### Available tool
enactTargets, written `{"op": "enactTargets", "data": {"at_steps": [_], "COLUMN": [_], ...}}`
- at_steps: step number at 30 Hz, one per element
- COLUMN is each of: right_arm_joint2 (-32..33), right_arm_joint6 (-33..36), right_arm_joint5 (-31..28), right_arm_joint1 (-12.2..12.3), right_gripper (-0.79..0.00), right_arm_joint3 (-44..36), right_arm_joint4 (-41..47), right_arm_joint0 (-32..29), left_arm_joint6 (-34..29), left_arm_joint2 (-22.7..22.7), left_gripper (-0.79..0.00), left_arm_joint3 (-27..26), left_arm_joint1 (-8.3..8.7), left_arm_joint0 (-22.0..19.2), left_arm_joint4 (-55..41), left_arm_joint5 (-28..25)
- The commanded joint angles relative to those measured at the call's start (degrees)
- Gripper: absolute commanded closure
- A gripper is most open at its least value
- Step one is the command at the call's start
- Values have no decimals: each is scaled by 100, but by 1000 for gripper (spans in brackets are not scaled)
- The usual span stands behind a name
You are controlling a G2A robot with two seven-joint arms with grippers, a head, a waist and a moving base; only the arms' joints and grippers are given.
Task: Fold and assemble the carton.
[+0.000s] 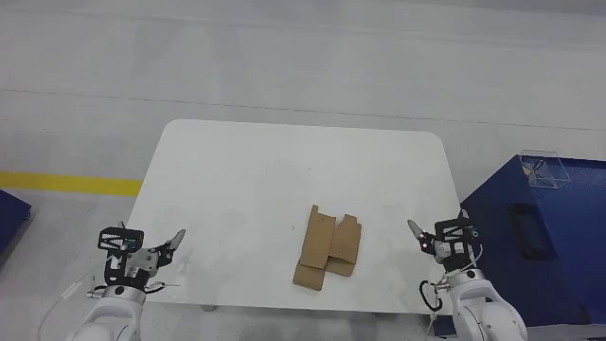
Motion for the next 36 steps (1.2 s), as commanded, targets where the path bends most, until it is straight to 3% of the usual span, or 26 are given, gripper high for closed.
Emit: {"op": "enactTargets", "data": {"at_steps": [1, 9, 13, 15, 18, 22, 24, 28, 29, 31, 36], "right_arm_joint2": [0, -52, 168, 317, 355, 43, -171, -719, -828, -1000, -1287], "right_arm_joint6": [0, 106, 1503, 2705, 4792, 6246, 6642, 6325, 6303, 6270, 6265], "right_arm_joint5": [0, -148, -1737, -2231, -2701, -2573, -2559, -2981, -3051, -3123, -3155], "right_arm_joint1": [0, -2, 44, 74, 161, 191, 187, 126, 112, 92, 60], "right_gripper": [-785, -785, -785, -785, -785, -785, -785, -785, -742, -419, -385], "right_arm_joint3": [0, 20, 209, 525, 1087, 2268, 2911, 3636, 3746, 3938, 4328], "right_arm_joint4": [0, 109, 2042, 3646, 5608, 7189, 7502, 7025, 7002, 6961, 7032], "right_arm_joint0": [0, -25, 365, 663, 1285, 2160, 2624, 3045, 3076, 3129, 3310], "left_arm_joint6": [0, 0, 0, 0, 0, 0, 0, 0, 0, 0, 0], "left_arm_joint2": [0, 0, 0, 0, 0, 0, 0, 0, 0, 0, 0], "left_gripper": [-784, -785, -785, -785, -785, -785, -785, -785, -785, -785, -785], "left_arm_joint3": [0, 0, 0, 0, 0, 0, 0, 0, 0, 0, 0], "left_arm_joint1": [0, 0, 0, 0, 0, 0, 0, 0, 0, 0, 0], "left_arm_joint0": [0, 0, 0, 0, 0, 0, 0, 0, 0, 0, 0], "left_arm_joint4": [0, 0, 0, 0, 0, 0, 0, 0, 0, 0, 0], "left_arm_joint5": [0, 0, 0, 0, 0, 0, 0, 0, 0, 0, 0]}}
